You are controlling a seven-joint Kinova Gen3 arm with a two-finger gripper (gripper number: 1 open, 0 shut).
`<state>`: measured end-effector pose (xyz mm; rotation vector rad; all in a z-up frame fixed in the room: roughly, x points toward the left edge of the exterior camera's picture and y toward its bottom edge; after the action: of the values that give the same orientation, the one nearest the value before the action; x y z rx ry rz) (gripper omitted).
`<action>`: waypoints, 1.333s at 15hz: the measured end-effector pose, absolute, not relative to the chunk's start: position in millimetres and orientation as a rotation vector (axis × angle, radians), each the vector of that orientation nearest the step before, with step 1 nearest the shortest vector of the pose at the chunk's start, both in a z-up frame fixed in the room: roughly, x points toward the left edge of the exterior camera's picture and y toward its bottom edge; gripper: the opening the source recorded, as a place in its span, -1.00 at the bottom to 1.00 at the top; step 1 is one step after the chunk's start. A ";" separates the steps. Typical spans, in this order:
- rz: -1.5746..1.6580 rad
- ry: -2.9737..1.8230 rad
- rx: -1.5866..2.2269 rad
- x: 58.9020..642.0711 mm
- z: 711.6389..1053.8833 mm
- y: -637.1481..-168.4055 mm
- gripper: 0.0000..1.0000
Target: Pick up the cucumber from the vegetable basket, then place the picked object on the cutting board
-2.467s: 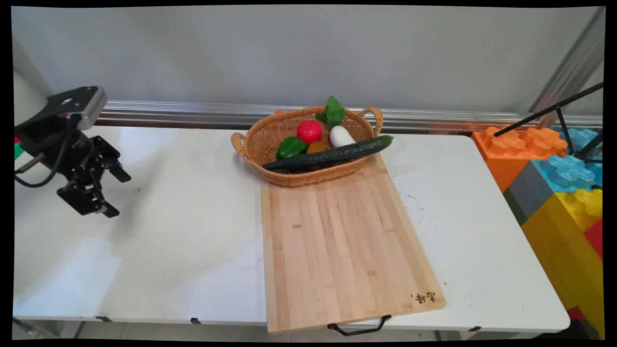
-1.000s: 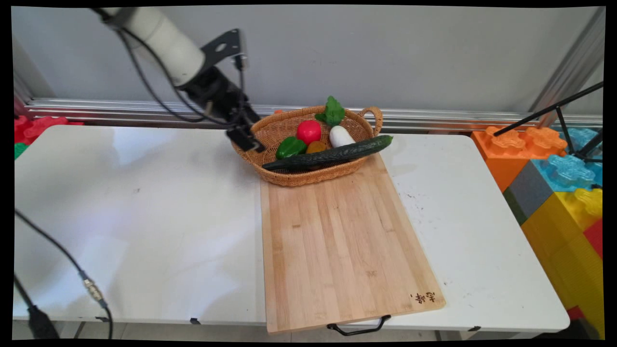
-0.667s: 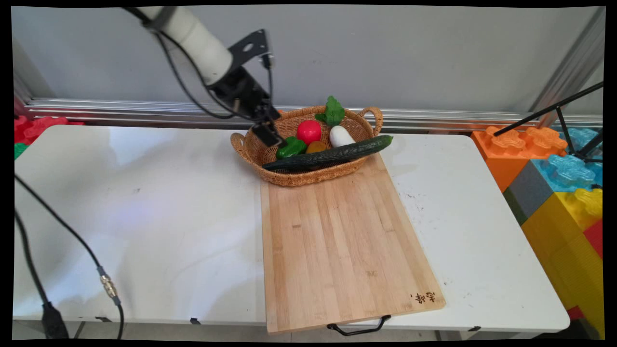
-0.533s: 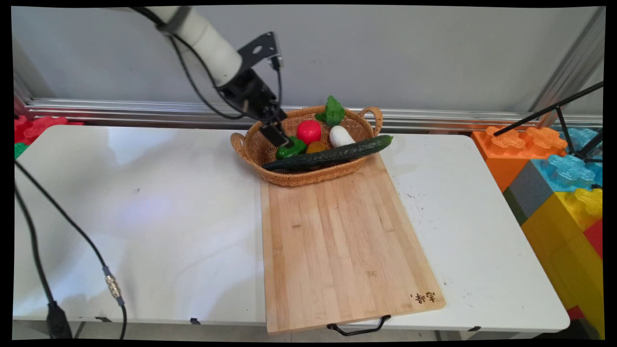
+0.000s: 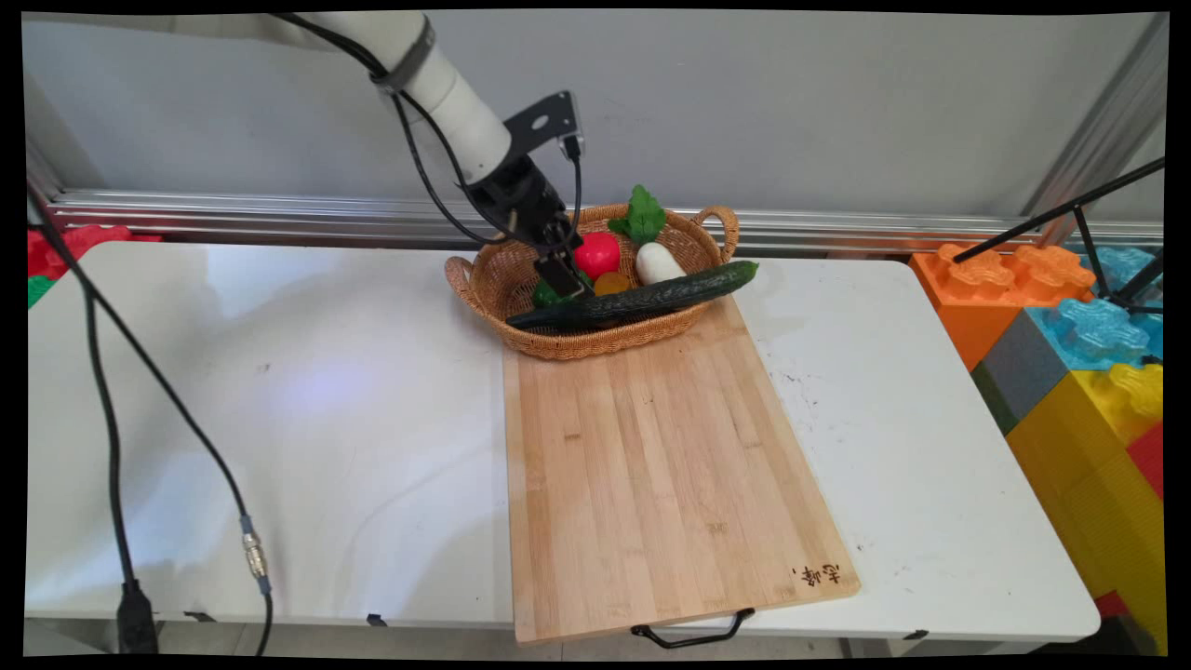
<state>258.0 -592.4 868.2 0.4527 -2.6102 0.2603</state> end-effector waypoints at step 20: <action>0.195 -2.728 0.175 240.7 833.3 -610.4 -1.00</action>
<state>240.7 -610.4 833.3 0.1755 -2.7283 0.1951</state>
